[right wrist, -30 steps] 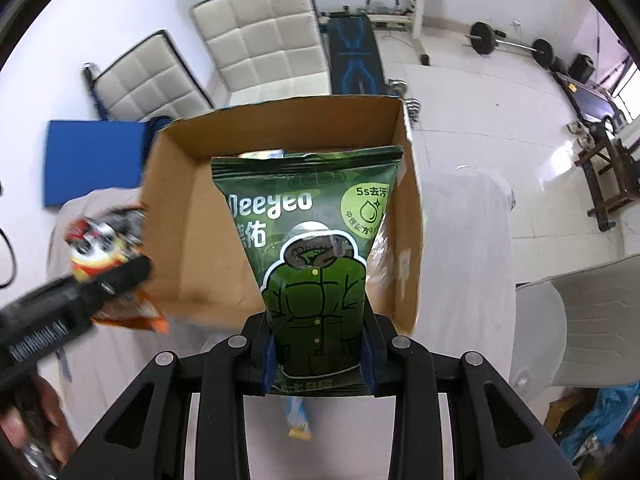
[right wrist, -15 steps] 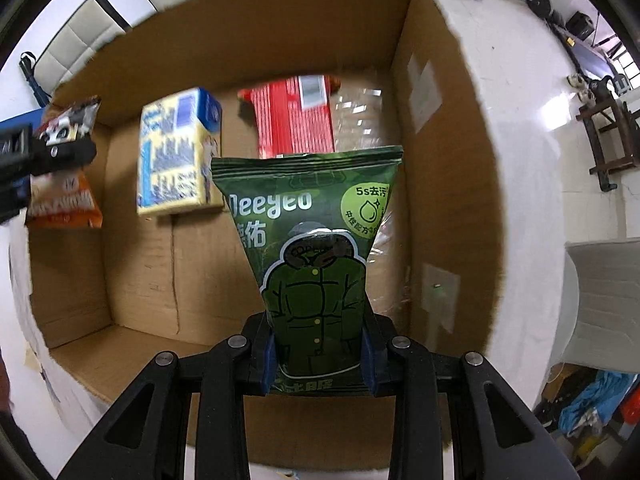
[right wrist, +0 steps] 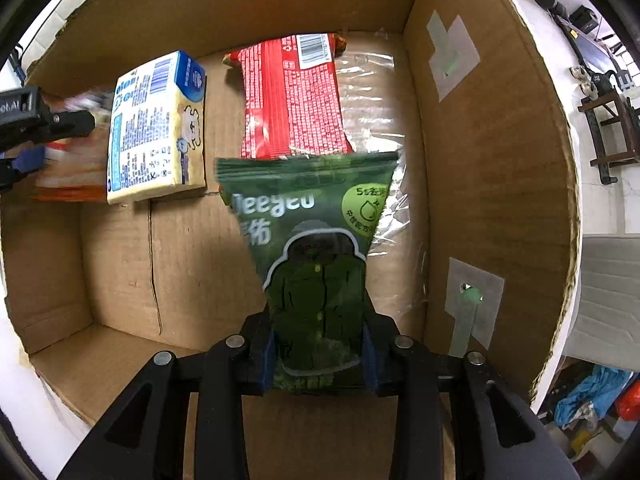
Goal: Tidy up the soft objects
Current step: 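Lower both bags into the box and open both tools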
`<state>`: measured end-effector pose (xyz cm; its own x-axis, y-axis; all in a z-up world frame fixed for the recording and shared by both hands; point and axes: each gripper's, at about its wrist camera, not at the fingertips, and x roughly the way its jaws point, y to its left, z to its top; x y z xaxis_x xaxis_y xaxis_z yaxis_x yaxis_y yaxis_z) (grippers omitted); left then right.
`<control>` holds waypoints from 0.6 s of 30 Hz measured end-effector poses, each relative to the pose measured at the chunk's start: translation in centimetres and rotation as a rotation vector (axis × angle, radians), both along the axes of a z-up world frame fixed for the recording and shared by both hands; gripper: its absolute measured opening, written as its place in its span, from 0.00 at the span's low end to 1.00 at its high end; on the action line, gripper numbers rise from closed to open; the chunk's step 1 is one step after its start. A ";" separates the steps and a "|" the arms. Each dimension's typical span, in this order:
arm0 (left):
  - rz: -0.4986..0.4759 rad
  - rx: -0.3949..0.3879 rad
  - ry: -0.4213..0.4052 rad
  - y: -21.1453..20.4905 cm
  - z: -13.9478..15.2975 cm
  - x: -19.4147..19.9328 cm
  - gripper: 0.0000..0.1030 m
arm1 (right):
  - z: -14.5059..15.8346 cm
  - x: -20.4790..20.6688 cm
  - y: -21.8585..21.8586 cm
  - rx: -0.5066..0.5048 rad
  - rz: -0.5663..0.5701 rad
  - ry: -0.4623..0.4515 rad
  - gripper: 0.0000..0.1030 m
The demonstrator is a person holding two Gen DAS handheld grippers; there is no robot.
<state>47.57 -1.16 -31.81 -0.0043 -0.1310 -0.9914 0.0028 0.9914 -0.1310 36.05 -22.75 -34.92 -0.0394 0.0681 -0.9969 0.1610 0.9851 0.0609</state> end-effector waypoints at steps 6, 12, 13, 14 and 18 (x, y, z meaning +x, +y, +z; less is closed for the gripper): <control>-0.001 0.006 -0.032 0.1 1.5 -0.4 0.70 | 1.3 0.2 -0.2 0.013 -0.021 -0.030 0.56; 0.002 0.010 -0.065 0.5 3.7 -1.6 0.91 | 3.0 -0.2 0.8 0.017 -0.005 -0.070 0.90; 0.003 0.016 -0.073 0.6 4.1 -1.9 0.92 | 3.6 -0.3 1.0 0.011 0.000 -0.088 0.94; 0.000 0.021 -0.082 0.8 4.6 -2.4 0.94 | 4.0 -0.4 1.3 0.008 0.001 -0.096 0.95; 0.001 0.022 -0.109 1.3 6.1 -4.5 0.95 | 5.6 -0.6 2.3 -0.010 0.012 -0.133 0.95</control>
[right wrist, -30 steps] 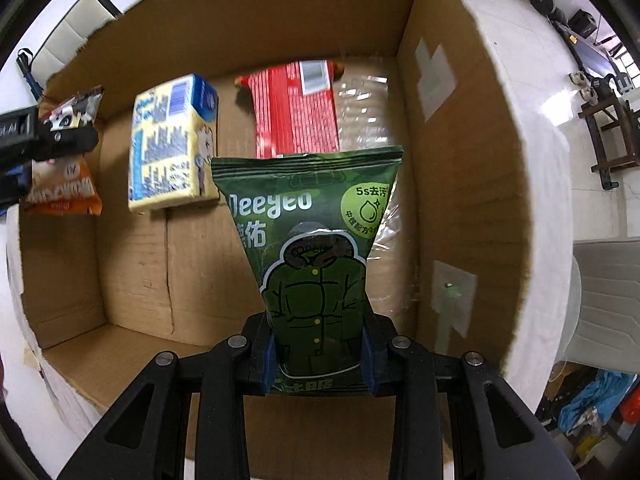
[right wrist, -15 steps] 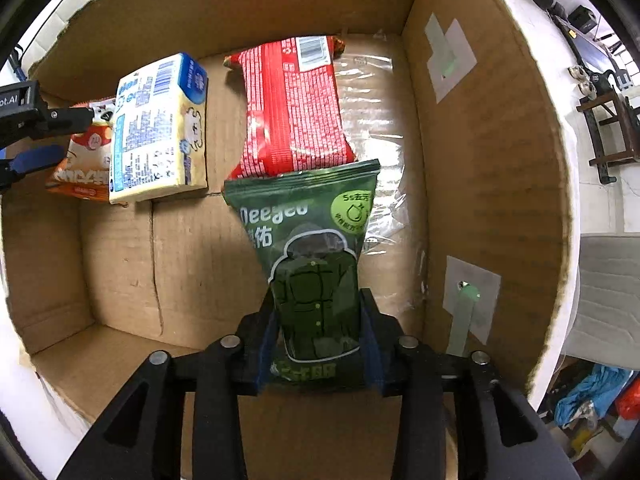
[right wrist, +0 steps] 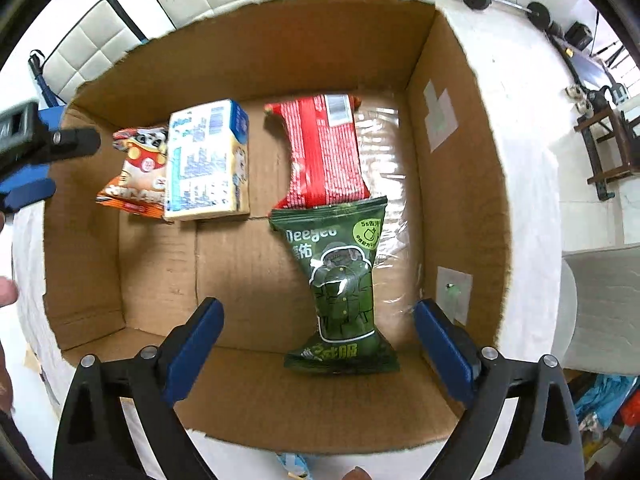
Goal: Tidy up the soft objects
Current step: 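Lower both bags into the box and open both tools, then grasp the lavender towel with left tool while right tool grasps blue ice-pop tube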
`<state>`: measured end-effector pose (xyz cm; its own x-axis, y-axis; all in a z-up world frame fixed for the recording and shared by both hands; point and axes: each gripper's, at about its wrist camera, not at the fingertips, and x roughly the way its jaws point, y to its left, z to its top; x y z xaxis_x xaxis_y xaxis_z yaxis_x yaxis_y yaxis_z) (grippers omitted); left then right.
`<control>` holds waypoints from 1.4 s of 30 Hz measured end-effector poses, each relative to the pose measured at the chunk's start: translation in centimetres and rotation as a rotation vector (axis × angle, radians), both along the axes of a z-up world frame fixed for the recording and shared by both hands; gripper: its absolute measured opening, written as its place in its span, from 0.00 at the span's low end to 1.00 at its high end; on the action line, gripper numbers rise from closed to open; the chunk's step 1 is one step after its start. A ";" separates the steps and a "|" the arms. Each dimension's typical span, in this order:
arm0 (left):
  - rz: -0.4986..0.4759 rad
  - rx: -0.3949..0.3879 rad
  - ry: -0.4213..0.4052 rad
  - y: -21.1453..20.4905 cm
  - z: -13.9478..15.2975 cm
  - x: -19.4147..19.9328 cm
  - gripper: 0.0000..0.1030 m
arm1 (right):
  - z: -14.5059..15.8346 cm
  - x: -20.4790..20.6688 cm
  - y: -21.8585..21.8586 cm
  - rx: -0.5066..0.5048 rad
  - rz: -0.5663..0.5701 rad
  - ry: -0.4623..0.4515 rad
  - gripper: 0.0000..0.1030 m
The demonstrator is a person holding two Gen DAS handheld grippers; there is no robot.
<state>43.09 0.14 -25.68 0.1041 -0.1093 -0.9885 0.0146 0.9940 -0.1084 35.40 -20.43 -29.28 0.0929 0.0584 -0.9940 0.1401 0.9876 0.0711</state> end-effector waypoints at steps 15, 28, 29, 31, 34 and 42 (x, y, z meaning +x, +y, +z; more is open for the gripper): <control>-0.028 0.008 -0.207 -0.4 8.5 -11.5 0.95 | 8.7 -5.4 -0.4 -0.062 0.029 -0.193 0.95; -0.002 0.002 -0.311 -0.4 13.6 -17.8 0.95 | 15.6 -11.6 -0.2 -0.042 0.050 -0.302 0.95; -0.001 0.008 -0.318 -0.4 13.8 -18.0 0.95 | 16.1 -12.0 -0.3 -0.043 0.050 -0.308 0.95; -0.001 0.017 -0.335 -0.5 14.3 -18.6 0.95 | 16.6 -12.5 -0.3 -0.040 0.048 -0.318 0.95; 0.000 0.033 -0.359 -0.4 14.8 -19.3 0.95 | 17.1 -13.6 -0.6 -0.025 0.041 -0.335 0.95; 0.007 0.134 -0.280 0.0 9.0 -22.8 0.95 | 10.0 -16.4 -0.2 0.036 0.040 -0.172 0.95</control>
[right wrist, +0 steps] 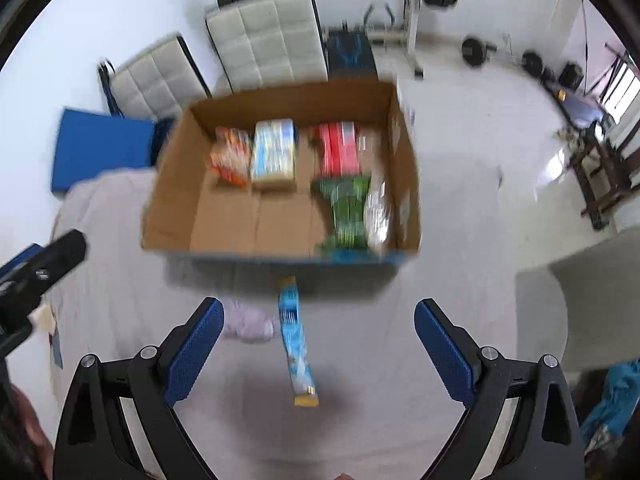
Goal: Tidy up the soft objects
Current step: 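Grasp the lavender towel with left tool while right tool grasps blue ice-pop tube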
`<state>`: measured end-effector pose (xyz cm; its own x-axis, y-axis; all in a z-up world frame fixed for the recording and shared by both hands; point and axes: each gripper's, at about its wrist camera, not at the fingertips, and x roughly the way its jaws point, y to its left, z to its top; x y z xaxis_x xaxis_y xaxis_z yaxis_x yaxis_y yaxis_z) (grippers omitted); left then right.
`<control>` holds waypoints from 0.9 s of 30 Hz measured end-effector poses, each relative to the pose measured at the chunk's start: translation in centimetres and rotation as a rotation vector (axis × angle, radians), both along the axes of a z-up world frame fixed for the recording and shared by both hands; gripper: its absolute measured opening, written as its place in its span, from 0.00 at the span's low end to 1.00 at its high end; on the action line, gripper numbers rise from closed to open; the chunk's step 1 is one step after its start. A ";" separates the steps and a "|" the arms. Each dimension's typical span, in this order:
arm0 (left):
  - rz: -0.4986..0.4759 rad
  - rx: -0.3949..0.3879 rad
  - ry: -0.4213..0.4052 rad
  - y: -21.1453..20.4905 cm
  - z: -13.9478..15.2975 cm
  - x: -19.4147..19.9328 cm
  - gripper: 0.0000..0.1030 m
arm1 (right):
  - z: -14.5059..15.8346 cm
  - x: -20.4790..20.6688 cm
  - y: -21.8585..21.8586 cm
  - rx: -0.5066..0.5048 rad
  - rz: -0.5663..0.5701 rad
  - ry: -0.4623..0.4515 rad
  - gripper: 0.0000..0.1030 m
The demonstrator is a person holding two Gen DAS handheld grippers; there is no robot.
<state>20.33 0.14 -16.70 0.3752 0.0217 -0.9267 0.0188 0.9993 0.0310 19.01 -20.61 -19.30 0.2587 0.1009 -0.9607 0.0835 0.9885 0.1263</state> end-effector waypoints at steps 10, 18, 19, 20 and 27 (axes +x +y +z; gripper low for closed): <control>0.090 -0.001 0.238 2.4 -10.8 -2.8 0.95 | -14.3 -2.1 2.8 0.045 0.036 0.268 0.94; 0.147 -0.047 0.309 3.0 -14.1 -3.5 0.95 | -19.1 -2.4 3.8 0.066 0.026 0.349 0.46; 0.154 -0.063 0.314 3.0 -14.2 -3.5 0.95 | -19.3 -2.4 3.7 0.065 0.027 0.355 0.43; 0.160 -0.083 0.321 2.9 -14.4 -3.4 0.95 | -19.4 -2.6 3.4 0.056 0.024 0.355 0.36; 0.246 -0.309 0.433 2.4 -17.5 -2.6 0.95 | -18.6 -4.5 -0.7 0.000 -0.029 0.363 0.26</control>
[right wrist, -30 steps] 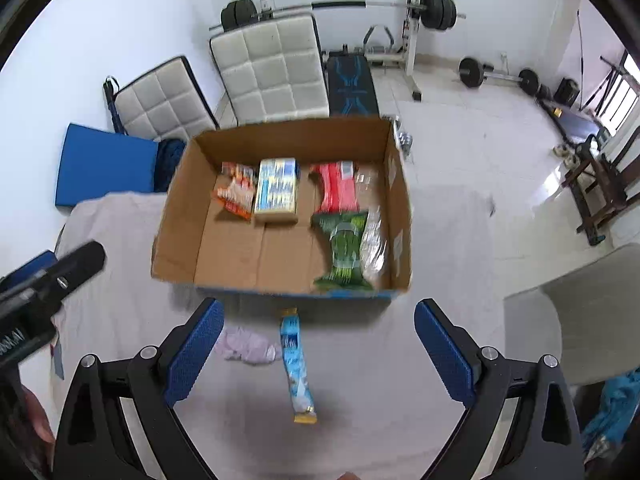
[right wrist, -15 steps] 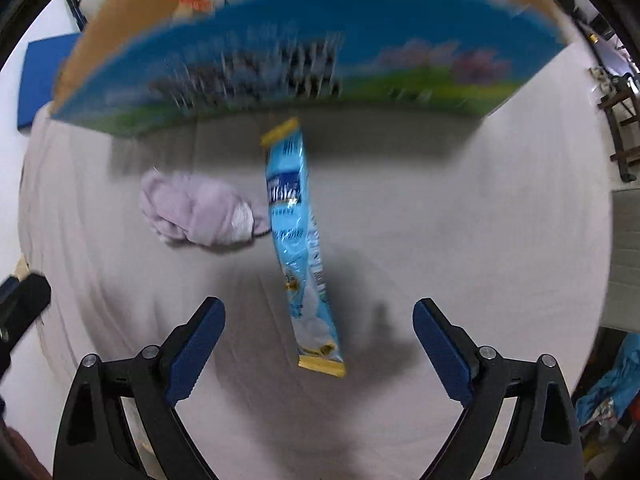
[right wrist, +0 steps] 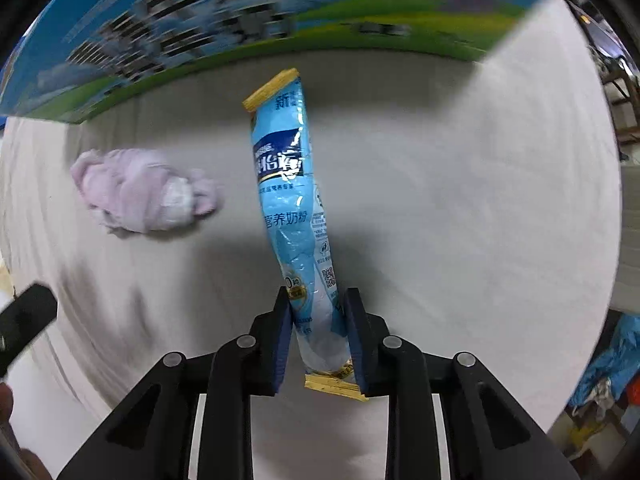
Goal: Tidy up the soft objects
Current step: 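Grasp the lavender towel with left tool while right tool grasps blue ice-pop tube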
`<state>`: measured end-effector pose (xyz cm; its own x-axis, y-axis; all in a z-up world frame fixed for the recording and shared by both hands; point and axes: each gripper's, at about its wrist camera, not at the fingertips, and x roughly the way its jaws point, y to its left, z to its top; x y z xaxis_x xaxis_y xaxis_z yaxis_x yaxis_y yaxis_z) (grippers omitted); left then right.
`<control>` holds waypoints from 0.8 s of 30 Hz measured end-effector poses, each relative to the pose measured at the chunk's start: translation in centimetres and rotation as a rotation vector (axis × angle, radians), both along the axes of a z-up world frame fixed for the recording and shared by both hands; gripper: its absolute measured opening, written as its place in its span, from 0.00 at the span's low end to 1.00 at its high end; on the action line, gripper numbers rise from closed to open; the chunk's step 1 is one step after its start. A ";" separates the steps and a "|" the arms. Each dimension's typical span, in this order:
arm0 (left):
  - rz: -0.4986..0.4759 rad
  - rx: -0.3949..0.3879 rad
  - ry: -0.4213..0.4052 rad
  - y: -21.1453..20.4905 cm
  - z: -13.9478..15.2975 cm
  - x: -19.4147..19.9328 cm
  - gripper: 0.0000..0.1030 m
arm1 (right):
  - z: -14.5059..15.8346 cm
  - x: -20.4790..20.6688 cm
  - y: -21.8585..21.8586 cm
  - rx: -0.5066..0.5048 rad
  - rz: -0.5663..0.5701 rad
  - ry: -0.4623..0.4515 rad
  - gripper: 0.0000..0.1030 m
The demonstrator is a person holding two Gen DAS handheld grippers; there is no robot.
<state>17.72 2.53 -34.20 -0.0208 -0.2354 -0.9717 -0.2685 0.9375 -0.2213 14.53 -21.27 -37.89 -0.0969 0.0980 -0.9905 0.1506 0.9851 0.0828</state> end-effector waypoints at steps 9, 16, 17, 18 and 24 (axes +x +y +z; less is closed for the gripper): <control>0.272 -0.177 0.080 0.0 -3.8 2.8 0.95 | 0.0 -2.1 -6.2 0.056 -0.135 0.008 0.27; 0.271 -0.082 0.094 -0.6 -6.3 3.8 0.90 | 0.1 -2.4 -8.1 0.104 -0.170 -0.031 0.35; 0.259 -0.077 0.075 -0.7 -6.4 3.8 0.89 | 0.4 -2.3 -7.9 0.104 -0.167 -0.026 0.35; 0.245 -0.074 0.066 -0.8 -6.3 3.9 0.85 | 0.4 -2.1 -7.7 0.103 -0.163 -0.022 0.35; 0.047 -0.087 0.044 -2.3 -4.9 4.5 0.56 | 0.8 -0.5 -6.1 0.071 -0.138 -0.011 0.35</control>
